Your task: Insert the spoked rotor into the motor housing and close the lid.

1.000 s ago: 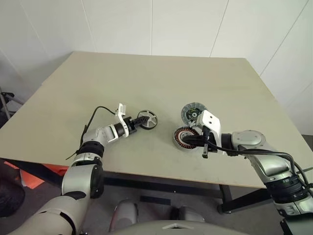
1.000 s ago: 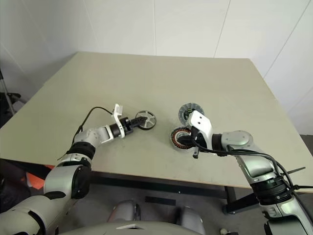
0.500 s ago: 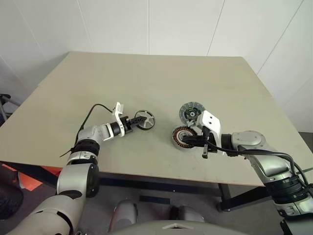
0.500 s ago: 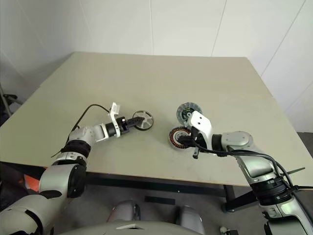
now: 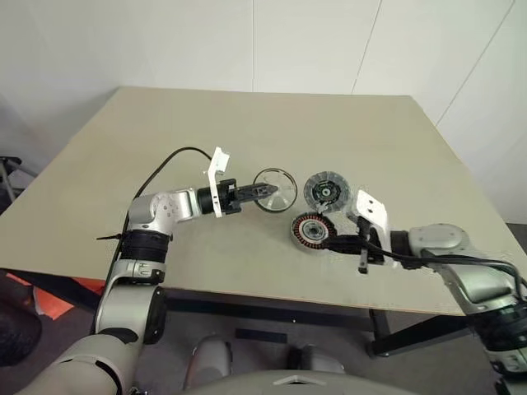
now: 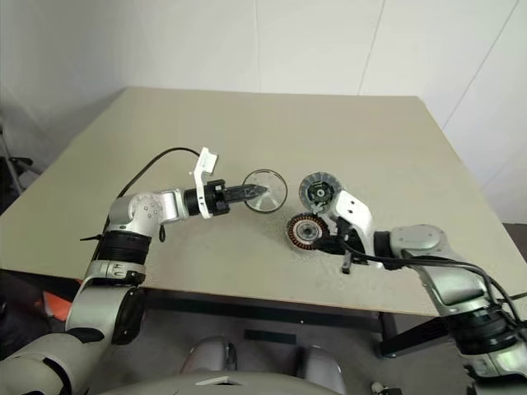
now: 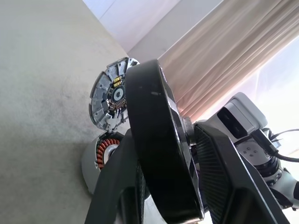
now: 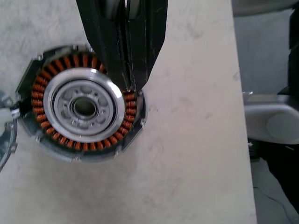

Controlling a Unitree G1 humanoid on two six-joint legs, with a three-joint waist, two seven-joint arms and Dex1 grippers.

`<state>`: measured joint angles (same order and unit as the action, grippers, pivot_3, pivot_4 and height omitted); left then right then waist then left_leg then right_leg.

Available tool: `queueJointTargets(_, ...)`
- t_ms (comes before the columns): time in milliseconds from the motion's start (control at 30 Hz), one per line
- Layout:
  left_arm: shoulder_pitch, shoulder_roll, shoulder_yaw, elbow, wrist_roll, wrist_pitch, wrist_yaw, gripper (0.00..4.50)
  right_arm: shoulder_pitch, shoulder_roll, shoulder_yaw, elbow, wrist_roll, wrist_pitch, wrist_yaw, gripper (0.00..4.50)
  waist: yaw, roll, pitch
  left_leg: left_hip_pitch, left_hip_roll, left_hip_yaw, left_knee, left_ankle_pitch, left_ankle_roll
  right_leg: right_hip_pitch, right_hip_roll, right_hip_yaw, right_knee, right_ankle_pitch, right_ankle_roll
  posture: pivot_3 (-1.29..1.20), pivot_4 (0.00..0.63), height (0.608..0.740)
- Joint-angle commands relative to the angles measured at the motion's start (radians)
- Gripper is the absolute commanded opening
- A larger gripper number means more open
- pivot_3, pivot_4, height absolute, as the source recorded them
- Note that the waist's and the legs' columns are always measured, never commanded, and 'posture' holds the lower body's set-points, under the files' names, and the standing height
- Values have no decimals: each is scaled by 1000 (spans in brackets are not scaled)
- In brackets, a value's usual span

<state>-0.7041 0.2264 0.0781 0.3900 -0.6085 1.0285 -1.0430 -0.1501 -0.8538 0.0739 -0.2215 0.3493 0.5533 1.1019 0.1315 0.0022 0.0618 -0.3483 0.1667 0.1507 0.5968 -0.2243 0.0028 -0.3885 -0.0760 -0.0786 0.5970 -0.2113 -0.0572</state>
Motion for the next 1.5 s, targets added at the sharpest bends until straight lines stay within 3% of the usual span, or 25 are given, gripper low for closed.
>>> queueJointTargets(33, -19, -39, -53, 57, 17, -41, -17, 1219, 9, -71, -120, -15, 48, 0, 38, 0, 2, 0, 0, 0, 0, 0, 0, 0, 1, 0, 0, 0, -1, 0, 0, 0, 0, 740)
queueJointTargets(233, -66, -106, -93, 177, 43, -88, -25, 1219, -8, -66, -229, -43, 108, 37, -12, 0, 1, 0, 0, -1, 1, 0, -1, 0, 2, 0, 1, -1, -4, 0, 1, 0, 0, 740)
queueJointTargets(467, -138, -140, -166, 321, 112, -137, -83, 1219, 3, -44, -270, -74, 121, 31, -76, 0, 6, 1, -1, -1, 0, 0, 0, -1, 4, -1, 1, -1, -6, 4, -5, 0, 0, 740)
queueJointTargets(800, -177, -192, -189, 452, 185, -187, -111, 1219, 78, 12, -245, -139, 112, 25, -147, 0, 23, 2, -1, -2, 0, 0, 0, -2, 5, -1, 0, -2, -7, 4, -5, 0, 0, 740)
queueJointTargets(1067, -200, -236, -161, 452, 181, -172, -111, 1219, 100, 31, -221, -173, 110, 32, -173, 0, 23, 2, -1, -1, 0, 0, 0, -1, 5, 0, 0, -2, -7, 2, 1, 0, 0, 740)
queueJointTargets(1367, -223, -247, -132, 495, 197, -195, -104, 1219, 116, 24, -218, -181, 105, 32, -182, 0, 22, 2, -1, -2, 0, 0, 0, -2, 5, 1, 0, -2, -8, 5, -4, 0, 0, 740)
queueJointTargets(1500, -211, -254, -149, 482, 205, -188, -123, 1219, 120, 22, -220, -185, 107, 35, -187, 0, 23, 2, -1, -2, 0, 0, 0, -1, 5, 1, 0, -2, -8, 2, 2, 0, 0, 740)
